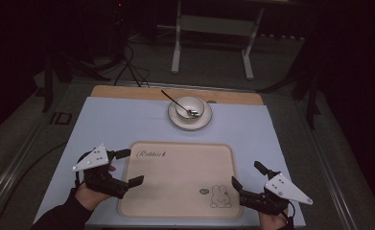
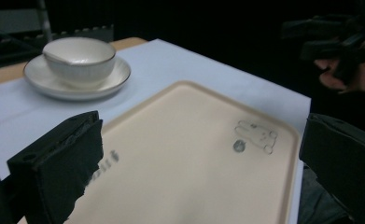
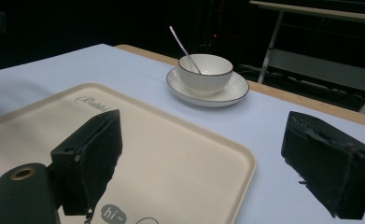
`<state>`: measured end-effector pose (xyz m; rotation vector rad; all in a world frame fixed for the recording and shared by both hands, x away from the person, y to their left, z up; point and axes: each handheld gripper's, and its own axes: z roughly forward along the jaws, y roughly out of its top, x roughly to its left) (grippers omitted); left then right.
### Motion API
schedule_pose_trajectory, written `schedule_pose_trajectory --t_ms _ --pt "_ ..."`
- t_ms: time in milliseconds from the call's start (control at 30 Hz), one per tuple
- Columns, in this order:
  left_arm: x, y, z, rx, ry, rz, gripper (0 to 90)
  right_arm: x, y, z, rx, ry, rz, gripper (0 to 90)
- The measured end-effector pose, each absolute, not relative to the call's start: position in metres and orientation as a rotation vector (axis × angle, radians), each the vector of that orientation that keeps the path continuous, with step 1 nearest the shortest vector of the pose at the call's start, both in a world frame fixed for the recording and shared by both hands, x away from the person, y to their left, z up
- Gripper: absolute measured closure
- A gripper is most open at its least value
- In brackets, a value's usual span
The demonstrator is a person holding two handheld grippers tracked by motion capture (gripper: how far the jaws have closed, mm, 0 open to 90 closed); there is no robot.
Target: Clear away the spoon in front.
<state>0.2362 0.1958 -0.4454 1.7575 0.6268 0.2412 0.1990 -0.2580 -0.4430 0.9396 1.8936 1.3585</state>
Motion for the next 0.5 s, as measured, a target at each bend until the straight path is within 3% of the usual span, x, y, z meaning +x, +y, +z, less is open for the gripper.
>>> schedule_pose_trajectory --t_ms 500 --pt "0.253 0.173 -0.405 1.805 0.508 0.238 0.8 0.197 -0.257 -0.441 0.922 1.888 1.379 12.4"
